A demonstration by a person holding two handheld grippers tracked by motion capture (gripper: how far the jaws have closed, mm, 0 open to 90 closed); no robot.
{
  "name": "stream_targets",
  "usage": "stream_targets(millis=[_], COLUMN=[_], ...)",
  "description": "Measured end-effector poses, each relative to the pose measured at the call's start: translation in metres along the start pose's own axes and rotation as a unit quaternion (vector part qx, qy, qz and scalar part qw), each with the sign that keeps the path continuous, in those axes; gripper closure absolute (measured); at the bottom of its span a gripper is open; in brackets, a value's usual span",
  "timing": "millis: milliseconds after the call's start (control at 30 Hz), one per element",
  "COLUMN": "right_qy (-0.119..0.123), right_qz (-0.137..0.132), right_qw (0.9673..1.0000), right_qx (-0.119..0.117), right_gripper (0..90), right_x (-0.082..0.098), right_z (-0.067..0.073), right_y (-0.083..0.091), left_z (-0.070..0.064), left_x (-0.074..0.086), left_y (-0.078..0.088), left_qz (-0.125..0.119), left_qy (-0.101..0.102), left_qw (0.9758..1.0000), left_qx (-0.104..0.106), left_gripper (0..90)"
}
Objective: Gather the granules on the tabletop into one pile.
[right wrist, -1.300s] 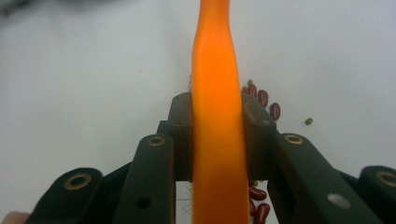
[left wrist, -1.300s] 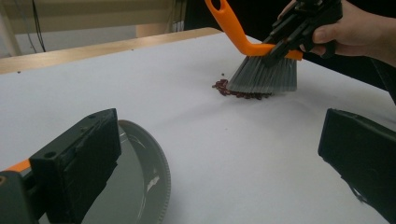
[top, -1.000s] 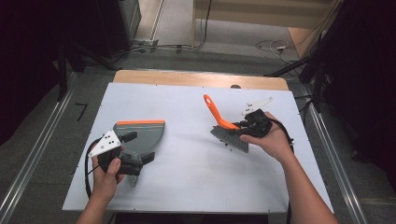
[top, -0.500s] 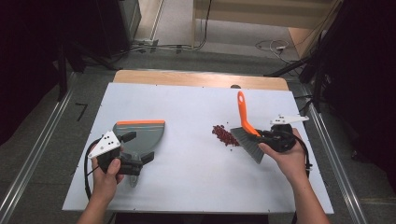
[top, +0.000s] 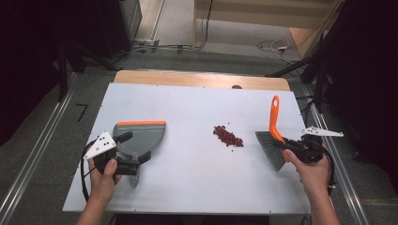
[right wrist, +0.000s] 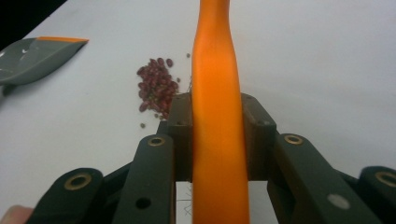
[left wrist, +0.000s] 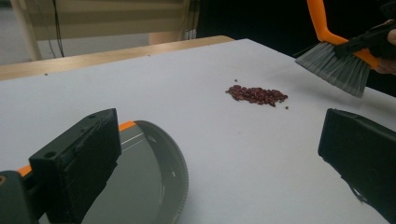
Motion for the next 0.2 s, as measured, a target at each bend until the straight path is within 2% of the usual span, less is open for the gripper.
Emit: stream_targets(millis=[200], right_qy=[-0.013], right_qz=[-0.001], right_qw=[0.9999], right_qx=[0.0], right_gripper=[68.6], right_x=[0.0018], right_z=[-0.0066], right_y=[-0.001], left_z=[0.0008], left_x=[-0.0014], left_y=[0.002], left_qz=[-0.005], left_qy=[-0.001], left_qw=[1.0], left_qx=[-0.005], left_gripper=[0.0])
Point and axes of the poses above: each handheld gripper's, and its own axes: y roughly backward along the jaws, x roughly out of its underside, z roughly to its left, the point moved 9 cm from there along -y, roughly forward along the jaws, and after that the axes turned 10 degrees about x, right-handed, at the moved point
